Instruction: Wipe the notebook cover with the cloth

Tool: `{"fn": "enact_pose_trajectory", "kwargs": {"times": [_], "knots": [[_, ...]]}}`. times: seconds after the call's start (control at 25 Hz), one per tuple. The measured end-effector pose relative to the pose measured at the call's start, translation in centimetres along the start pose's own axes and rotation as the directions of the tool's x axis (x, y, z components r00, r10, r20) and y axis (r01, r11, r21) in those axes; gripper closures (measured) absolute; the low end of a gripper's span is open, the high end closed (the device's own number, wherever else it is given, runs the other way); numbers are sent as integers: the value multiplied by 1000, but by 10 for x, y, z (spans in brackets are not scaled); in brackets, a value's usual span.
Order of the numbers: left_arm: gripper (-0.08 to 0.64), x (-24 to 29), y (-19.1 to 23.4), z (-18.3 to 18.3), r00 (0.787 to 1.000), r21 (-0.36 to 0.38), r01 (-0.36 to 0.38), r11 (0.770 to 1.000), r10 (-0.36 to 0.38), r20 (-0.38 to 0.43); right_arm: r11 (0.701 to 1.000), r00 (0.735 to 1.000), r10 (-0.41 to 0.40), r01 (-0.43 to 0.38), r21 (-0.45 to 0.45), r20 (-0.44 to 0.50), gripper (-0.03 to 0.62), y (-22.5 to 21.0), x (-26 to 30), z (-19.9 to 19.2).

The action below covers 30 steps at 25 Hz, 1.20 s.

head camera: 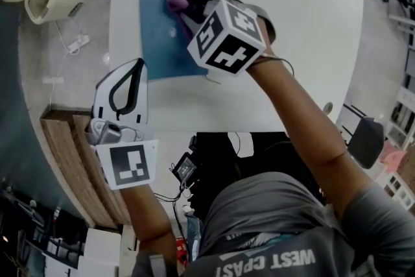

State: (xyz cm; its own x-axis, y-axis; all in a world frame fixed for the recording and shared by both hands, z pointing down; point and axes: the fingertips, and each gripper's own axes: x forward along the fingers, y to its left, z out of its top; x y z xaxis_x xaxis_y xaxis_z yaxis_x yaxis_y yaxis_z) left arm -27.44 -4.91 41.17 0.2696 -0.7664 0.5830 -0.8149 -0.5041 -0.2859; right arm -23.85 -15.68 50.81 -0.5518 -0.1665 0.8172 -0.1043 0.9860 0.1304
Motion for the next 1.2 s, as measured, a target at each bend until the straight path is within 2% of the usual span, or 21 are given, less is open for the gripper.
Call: {"fn": "enact_pose_trajectory", "kwargs": {"times": [0.24,0.36,0.72,0.88,1.04,1.2], "knots": [[560,-10,5,-14,1000,-15,-21,1000,20,-23,998,998,47,-45,-53,51,486,17,27,42],[560,-11,9,-20,999,-14,-19,1000,19,-30,997,996,58,-55,-47,61,486,17,31,47],[560,7,11,-1,1000,13,14,1000,-14,-5,996,1000,-27,26,85,8,486,-17,-4,-11],[560,13,5,11,1000,19,26,999,-26,6,996,1000,-30,31,90,-9,486,-22,-12,-23],[560,12,5,16,1000,10,18,1000,-18,14,999,1000,6,-7,37,14,486,-15,-3,-1],[560,6,8,3,1000,-5,4,1000,-4,-3,999,998,50,-49,-23,47,486,-1,23,38]]}}
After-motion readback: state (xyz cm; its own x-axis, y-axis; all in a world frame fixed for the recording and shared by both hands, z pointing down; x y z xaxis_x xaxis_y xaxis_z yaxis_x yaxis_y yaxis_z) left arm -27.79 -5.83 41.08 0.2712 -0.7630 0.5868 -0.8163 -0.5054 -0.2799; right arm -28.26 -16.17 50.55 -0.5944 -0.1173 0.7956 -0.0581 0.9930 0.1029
